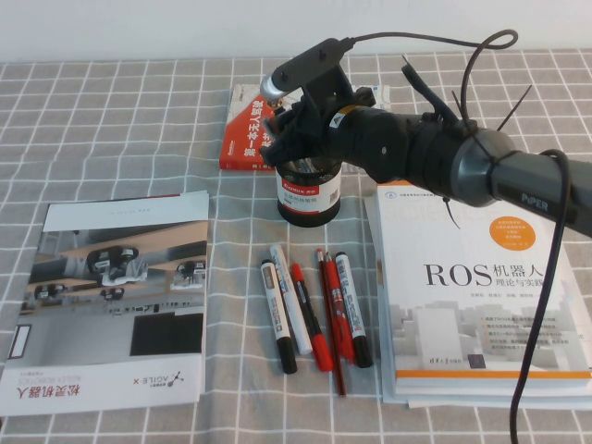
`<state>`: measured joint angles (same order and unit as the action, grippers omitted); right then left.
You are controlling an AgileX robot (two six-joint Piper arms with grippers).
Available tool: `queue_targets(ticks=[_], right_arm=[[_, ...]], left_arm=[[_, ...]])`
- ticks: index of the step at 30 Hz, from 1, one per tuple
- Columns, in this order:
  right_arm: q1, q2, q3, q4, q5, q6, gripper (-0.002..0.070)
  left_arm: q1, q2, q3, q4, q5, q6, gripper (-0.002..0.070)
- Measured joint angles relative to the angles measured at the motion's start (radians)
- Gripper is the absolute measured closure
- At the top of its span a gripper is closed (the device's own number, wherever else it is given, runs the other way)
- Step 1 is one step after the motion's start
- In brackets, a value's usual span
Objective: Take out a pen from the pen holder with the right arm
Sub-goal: 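Take a marker out of the pen holder and lay it on the table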
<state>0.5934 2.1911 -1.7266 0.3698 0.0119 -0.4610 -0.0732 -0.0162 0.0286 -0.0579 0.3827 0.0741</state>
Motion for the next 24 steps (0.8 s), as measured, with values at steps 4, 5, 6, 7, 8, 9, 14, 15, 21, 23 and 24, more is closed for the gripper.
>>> queue_targets(ticks=[4, 5, 6, 7, 8, 9, 14, 15, 21, 23, 24], right_arm=[[0.0, 0.0, 0.0, 0.001, 0.0, 0.0, 0.0508], [0.0, 0.0, 0.0, 0.001, 0.0, 0.0, 0.0524], [0.0, 0.0, 0.0, 0.002, 0.0, 0.0, 0.054], [0.0, 0.0, 0.0, 0.002, 0.0, 0.0, 0.0553], [0.0, 0.0, 0.0, 0.002, 0.0, 0.0, 0.0561], [0.0, 0.0, 0.0, 0.002, 0.0, 0.0, 0.0564], [0.0, 0.0, 0.0, 0.002, 0.0, 0.0, 0.0565], [0.0, 0.0, 0.0, 0.002, 0.0, 0.0, 0.0565], [0.0, -0.02, 0.0, 0.002, 0.009, 0.0, 0.0566], [0.0, -0.032, 0.0, 0.002, 0.012, 0.0, 0.0566], [0.0, -0.039, 0.0, 0.002, 0.016, 0.0, 0.0566]], left_arm=[[0.0, 0.0, 0.0, 0.0, 0.0, 0.0, 0.0678], [0.0, 0.0, 0.0, 0.0, 0.0, 0.0, 0.0678], [0.0, 0.0, 0.0, 0.0, 0.0, 0.0, 0.0678], [0.0, 0.0, 0.0, 0.0, 0.0, 0.0, 0.0678], [0.0, 0.0, 0.0, 0.0, 0.0, 0.0, 0.0678], [0.0, 0.0, 0.0, 0.0, 0.0, 0.0, 0.0678], [0.0, 0.0, 0.0, 0.0, 0.0, 0.0, 0.0678], [0.0, 0.0, 0.0, 0.0, 0.0, 0.0, 0.0678], [0.0, 0.0, 0.0, 0.0, 0.0, 0.0, 0.0678], [0.0, 0.0, 0.0, 0.0, 0.0, 0.0, 0.0678], [0.0, 0.0, 0.0, 0.0, 0.0, 0.0, 0.0678]])
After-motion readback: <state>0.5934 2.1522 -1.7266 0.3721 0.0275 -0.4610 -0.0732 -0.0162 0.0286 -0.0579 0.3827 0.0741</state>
